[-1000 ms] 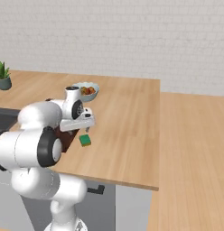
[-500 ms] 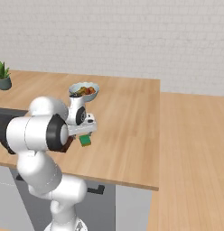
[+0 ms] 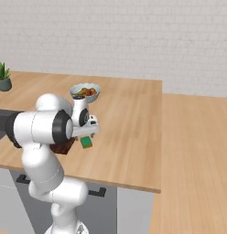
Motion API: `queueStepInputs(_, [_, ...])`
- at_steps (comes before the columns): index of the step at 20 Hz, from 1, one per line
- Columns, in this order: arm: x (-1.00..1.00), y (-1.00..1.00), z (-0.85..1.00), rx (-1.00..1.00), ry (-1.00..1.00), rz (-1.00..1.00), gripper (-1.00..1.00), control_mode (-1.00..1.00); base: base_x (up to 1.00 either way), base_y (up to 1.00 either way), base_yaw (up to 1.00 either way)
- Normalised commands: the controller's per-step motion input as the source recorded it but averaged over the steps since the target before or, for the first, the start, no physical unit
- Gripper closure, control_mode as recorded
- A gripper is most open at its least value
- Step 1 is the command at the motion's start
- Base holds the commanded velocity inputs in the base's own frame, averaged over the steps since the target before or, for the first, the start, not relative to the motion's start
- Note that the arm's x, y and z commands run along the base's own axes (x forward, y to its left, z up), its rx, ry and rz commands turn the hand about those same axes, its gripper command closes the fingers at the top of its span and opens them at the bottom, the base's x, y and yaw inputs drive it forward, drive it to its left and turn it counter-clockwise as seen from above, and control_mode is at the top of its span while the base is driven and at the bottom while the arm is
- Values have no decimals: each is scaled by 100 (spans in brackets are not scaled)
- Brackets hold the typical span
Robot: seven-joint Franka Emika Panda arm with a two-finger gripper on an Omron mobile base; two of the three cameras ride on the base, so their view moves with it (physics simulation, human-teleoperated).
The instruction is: Pick up the sponge from the counter and clean the cutting board by briefly scrubbing or pressing down on the cutting board. Once finished, release the sponge.
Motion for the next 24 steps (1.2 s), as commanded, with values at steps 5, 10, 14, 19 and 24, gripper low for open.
queueStepInputs(5, [0,0,-15,0,0,0,-100,-100,0,0,0])
queueStepInputs(10, [0,0,-18,0,0,0,-100,-100,0,0,0])
queueStepInputs(14, [0,0,-19,0,0,0,-100,-100,0,0,0])
queueStepInputs(19, [0,0,-24,0,0,0,100,-100,0,0,0])
queueStepInputs(24, [0,0,-6,0,-3,0,100,-100,0,0,0])
